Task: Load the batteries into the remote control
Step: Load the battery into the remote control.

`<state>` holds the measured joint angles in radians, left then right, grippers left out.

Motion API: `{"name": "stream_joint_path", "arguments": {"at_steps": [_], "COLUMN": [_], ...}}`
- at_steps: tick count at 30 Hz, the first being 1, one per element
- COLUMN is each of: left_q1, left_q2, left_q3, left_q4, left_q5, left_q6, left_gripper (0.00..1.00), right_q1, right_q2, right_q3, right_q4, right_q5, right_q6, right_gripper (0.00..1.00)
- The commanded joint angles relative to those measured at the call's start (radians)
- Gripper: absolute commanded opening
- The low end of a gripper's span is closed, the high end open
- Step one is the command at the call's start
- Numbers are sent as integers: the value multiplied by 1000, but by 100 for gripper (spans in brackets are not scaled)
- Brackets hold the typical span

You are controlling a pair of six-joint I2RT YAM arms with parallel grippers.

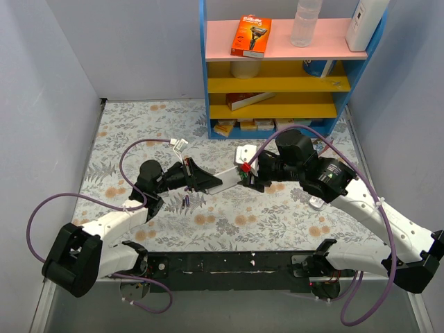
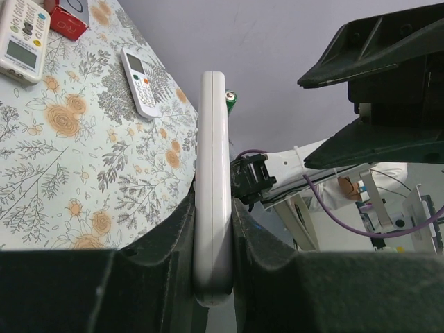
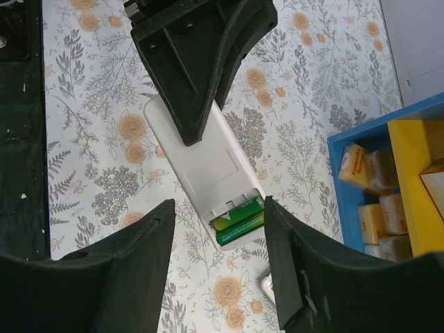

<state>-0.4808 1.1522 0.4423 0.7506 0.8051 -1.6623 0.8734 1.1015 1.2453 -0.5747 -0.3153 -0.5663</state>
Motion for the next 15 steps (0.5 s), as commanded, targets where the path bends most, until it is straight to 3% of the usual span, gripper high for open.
{"name": "stream_joint_path", "arguments": {"at_steps": [1, 11, 15], "left_q1": [-4, -4, -4], "left_q2": [-54, -69, -74], "left_q3": [53, 68, 76], "left_q4": [-69, -103, -120], "left_q5": [29, 52, 59], "left_q6": [65, 88, 99], "left_gripper": [0, 0, 0], "right_q1": [-17, -65, -76], "right_q2": [3, 37, 52], "right_q3": [0, 8, 3], "right_q4": [-19, -16, -7], "right_q5": [-31, -88, -99], "right_q6": [-95, -119, -122], "right_gripper": [59, 42, 39]}}
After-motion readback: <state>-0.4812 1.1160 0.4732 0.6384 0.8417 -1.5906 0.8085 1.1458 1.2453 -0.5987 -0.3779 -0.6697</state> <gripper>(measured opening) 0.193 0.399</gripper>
